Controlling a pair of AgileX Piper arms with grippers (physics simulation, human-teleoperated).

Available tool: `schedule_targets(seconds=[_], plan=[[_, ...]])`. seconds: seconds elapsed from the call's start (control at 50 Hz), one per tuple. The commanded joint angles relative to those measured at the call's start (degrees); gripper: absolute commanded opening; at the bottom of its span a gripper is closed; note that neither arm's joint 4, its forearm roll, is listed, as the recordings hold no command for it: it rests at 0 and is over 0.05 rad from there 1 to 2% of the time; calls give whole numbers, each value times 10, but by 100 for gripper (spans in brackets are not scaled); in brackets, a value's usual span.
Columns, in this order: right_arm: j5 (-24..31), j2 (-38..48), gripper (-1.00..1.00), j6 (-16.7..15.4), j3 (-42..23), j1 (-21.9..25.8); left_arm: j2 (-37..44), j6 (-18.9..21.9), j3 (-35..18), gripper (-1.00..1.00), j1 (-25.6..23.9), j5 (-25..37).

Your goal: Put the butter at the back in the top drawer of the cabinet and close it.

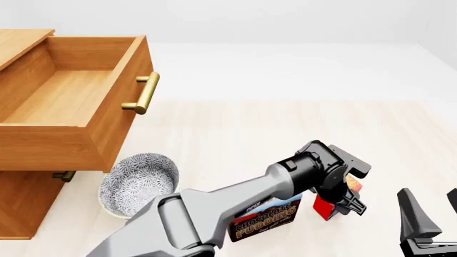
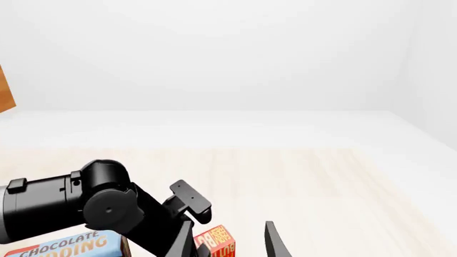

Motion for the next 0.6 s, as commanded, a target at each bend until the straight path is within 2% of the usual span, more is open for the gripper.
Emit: schedule_targets(seconds=[0.02, 0.2, 0.26, 0.38, 0.6], plan=[[0, 0, 100, 0, 0, 0, -11, 17, 15, -100, 2, -7], [0, 0, 100, 0, 0, 0, -43, 28, 35, -100, 7, -23], [0, 0, 100, 0, 0, 0, -68, 59, 63, -100, 25, -45], [0, 0, 100, 0, 0, 0, -79, 64, 56, -100, 21, -42], [0, 0, 100, 0, 0, 0, -132, 77, 94, -100, 25, -68]])
